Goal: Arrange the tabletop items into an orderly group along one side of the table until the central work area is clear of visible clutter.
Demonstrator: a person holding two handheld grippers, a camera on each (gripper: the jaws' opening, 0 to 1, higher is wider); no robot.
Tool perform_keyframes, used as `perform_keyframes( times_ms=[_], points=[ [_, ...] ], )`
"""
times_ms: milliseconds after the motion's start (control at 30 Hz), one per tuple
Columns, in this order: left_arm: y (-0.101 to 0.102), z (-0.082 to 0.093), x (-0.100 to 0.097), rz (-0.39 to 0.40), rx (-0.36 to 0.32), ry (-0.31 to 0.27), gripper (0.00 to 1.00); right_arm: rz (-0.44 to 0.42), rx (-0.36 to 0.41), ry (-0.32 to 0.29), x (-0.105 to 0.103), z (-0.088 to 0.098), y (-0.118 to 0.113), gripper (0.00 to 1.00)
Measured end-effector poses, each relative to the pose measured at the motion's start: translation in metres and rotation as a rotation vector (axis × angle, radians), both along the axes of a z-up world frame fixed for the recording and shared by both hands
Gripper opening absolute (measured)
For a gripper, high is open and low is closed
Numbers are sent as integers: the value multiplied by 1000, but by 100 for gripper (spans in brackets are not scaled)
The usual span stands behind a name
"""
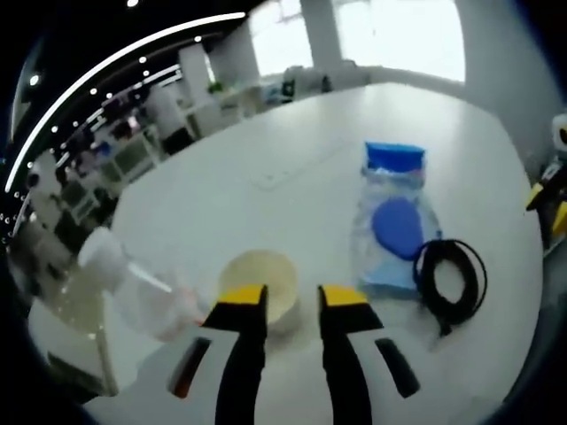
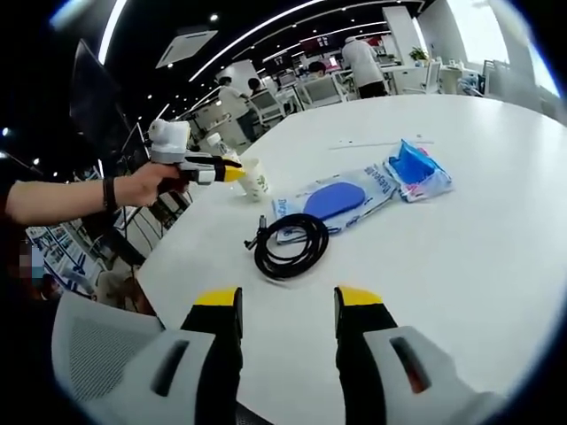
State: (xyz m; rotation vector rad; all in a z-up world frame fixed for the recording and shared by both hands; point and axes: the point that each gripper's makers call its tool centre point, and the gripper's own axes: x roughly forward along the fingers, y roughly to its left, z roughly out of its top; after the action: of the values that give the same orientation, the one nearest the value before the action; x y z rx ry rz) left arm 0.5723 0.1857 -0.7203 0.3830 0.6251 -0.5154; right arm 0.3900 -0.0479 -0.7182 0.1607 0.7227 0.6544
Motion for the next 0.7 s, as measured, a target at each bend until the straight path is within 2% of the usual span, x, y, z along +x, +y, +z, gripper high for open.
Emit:
perform_keyframes(
  times_ms=[67,300,500,700],
  points=[
    [-3,-2,1,-4,-15,11,14,-6,1,1,1,0,-2,40],
    [-10,-9,1,-43,26,13,1,-21,2,7,2,-1,-7,40],
    [-12,-8,5,-55,30,1,0,-22,2,14,3,-4,-7,40],
    [-6,-5,15,-36,34,-18,0,-22,1,17,5,-5,-7,40]
  ],
)
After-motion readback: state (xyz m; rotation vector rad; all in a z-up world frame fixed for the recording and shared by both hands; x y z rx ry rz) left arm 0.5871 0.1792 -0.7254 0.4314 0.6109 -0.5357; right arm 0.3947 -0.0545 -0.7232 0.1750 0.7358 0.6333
